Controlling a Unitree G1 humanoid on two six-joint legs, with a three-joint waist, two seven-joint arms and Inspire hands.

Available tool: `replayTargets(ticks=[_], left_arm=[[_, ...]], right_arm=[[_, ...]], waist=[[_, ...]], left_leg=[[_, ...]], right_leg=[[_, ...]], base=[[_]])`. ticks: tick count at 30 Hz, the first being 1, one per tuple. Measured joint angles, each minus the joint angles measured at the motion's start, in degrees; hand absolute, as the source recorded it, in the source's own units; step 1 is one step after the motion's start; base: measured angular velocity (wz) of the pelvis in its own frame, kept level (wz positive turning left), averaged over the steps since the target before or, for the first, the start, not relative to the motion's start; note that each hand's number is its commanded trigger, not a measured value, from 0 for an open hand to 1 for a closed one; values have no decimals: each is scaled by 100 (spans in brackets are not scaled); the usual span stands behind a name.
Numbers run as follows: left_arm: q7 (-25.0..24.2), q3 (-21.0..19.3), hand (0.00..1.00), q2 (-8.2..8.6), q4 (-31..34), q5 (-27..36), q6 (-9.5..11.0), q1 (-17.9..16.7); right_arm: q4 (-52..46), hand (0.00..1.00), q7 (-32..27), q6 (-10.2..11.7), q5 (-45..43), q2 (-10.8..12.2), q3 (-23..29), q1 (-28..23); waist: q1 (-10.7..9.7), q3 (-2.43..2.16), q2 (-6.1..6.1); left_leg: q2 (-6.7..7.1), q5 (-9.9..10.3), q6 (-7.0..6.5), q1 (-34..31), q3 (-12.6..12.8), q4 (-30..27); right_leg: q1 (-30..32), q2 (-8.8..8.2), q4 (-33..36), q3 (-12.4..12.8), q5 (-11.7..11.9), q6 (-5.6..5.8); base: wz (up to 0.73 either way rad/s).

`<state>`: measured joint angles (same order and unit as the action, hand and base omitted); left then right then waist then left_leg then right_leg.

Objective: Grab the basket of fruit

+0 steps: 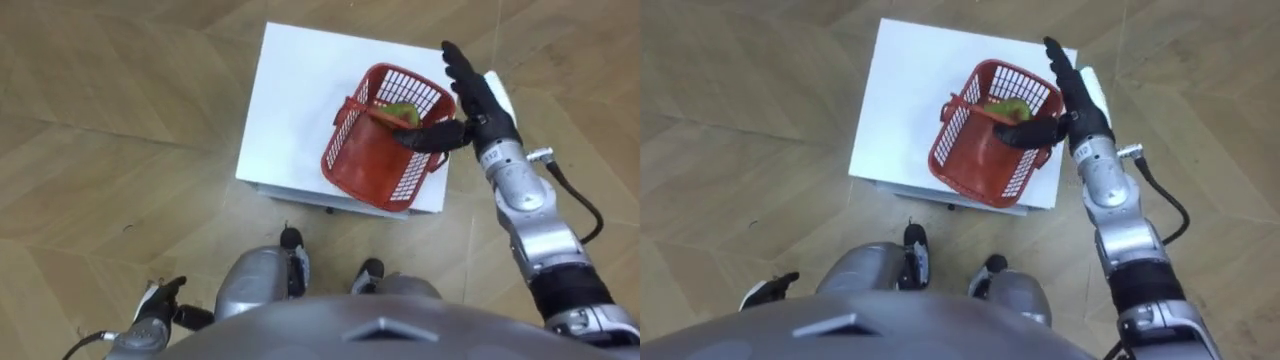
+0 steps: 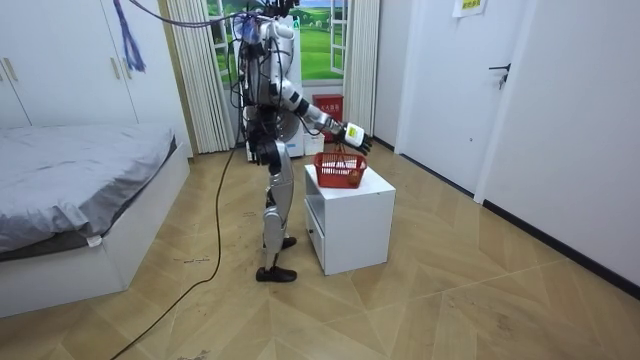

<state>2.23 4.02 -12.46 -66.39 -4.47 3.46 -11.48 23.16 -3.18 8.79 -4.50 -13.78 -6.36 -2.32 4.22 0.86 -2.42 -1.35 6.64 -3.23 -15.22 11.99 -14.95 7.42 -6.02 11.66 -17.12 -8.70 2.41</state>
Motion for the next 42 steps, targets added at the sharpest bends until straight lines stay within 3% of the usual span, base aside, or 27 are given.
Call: replayTargets(ticks=[4,9,14,18,29,30,32,33,34,37,42], left_arm=[[30,-415,0,3,12,-30,87,-31],[216,-832,0,33,124,-203,134,-72],[482,-846,0,68,287,-184,195,-94],[566,-855,0,95,429,-190,252,-160],[642,-1039,0,110,447,-74,297,-273],[641,-1073,0,114,436,-79,277,-305],[637,-1157,0,136,439,-128,232,-389],[636,-1182,0,142,435,-132,140,-437],[636,-1185,0,155,434,-199,32,-483],[635,-1192,0,231,428,-477,-227,-503],[576,-1222,0,304,427,-837,-530,-546]], right_arm=[[-830,0,-331,16,-22,-6,516,-280],[-1487,0,-990,316,-159,-13,883,-604],[-1452,0,-1504,422,-514,14,1010,-839],[-872,0,-1709,440,-609,55,1010,-1211],[1699,0,-1927,418,-431,54,1139,-1413],[2192,0,-1852,385,-295,52,1139,-1413],[3024,0,-1658,301,-187,46,1162,-1416],[3587,0,-1502,170,-73,47,1155,-1415],[4064,0,-1359,-39,-5,58,1150,-1390],[4709,0,-985,-519,204,125,1143,-1470],[5091,0,-314,-1009,247,370,1115,-1349]], waist=[[-115,-26,-23],[-221,-67,-73],[-285,-70,-70],[-398,-74,-61],[-445,-90,-6],[-444,-88,-6],[-445,-133,15],[-447,-115,-23],[-436,-128,-15],[-475,-136,5],[-539,-110,-4]], left_leg=[[-3,5,1,140,117,51],[15,28,16,491,238,225],[23,35,37,821,376,406],[10,82,69,987,373,419],[22,124,78,1224,484,452],[29,138,81,1291,484,445],[44,155,85,1342,480,450],[63,157,88,1418,461,483],[88,157,89,1494,445,526],[123,169,103,1601,402,565],[124,228,145,1751,280,547]], right_leg=[[-70,4,-71,141,3,6],[-323,4,-114,289,12,22],[-513,6,-116,446,3,36],[-666,21,-114,452,0,40],[-882,15,-219,485,-23,59],[-940,10,-214,495,-43,66],[-995,-3,-228,487,-83,76],[-1083,-11,-292,470,-104,83],[-1152,-25,-291,457,-139,91],[-1259,-44,-297,434,-185,111],[-1421,-26,-301,428,-234,94]], base=[[-16],[-13],[-15],[-1],[-6],[0],[2],[7],[8],[5],[0]])
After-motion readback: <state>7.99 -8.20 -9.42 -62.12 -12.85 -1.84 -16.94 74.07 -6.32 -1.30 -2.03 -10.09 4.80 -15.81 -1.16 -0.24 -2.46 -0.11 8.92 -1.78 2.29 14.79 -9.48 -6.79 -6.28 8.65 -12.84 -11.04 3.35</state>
